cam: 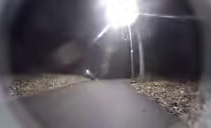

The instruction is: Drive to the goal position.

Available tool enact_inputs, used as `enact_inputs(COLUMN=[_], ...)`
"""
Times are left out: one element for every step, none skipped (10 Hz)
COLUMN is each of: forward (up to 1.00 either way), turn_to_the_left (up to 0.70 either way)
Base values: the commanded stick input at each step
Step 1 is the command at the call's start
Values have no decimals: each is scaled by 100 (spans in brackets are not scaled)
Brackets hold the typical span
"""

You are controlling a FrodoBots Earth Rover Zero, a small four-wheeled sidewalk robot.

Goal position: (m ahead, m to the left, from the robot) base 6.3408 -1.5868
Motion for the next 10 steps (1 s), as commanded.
enact_inputs(forward=[100,100,100,100,100,100,100,100,100,100], turn_to_the_left=[5,5,5,5,4,4,4,4,3,2])
